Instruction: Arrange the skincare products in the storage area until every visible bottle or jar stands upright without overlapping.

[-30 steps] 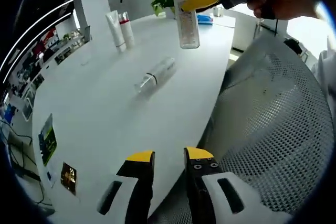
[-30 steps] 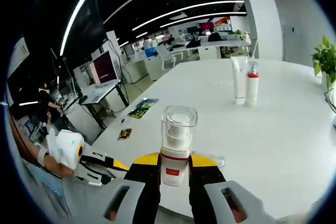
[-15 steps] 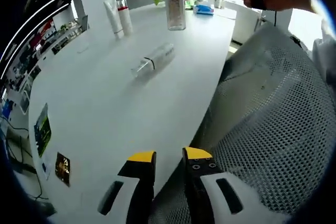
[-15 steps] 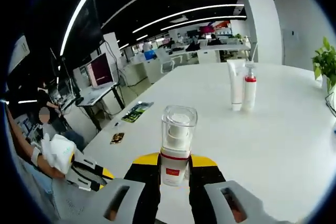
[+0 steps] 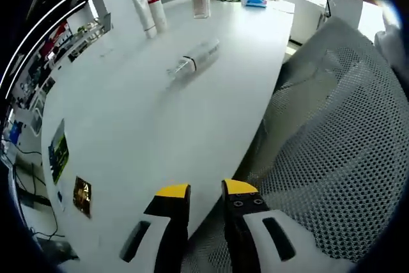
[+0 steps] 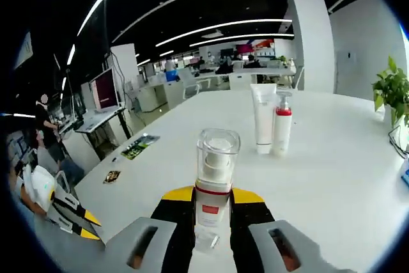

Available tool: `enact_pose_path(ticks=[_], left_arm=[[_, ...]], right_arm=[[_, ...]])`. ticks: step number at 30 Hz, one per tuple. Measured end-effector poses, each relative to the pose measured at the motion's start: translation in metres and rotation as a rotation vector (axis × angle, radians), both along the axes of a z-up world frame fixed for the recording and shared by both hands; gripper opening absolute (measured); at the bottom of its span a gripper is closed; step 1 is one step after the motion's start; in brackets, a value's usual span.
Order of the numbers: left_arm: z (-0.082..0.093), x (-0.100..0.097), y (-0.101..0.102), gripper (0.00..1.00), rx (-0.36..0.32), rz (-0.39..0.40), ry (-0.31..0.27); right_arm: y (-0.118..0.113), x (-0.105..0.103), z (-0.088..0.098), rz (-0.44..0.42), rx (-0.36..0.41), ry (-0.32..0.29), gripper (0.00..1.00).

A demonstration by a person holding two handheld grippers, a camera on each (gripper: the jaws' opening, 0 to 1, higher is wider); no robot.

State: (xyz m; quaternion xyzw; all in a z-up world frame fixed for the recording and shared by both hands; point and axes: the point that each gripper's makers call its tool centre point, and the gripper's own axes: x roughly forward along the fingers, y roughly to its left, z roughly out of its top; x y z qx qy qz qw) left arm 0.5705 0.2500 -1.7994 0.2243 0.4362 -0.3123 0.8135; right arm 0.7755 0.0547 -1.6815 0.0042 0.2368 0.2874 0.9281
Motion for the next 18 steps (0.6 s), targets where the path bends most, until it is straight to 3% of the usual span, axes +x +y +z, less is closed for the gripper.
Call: enact_pose_path(ticks=[13,18], left_arm=[[0.0,0.003,0.006,0.16,0.031,0.007,-0.009],[-0.001,0.004,0.008,0.16,0.036,0.007,-0.005]], right_arm=[[0.008,0.047,-0.019,0.006,-0.042,-0.041,0.13],[0.005,0.075,-0.024,-0.006,-0.078,-0.06,0.13]])
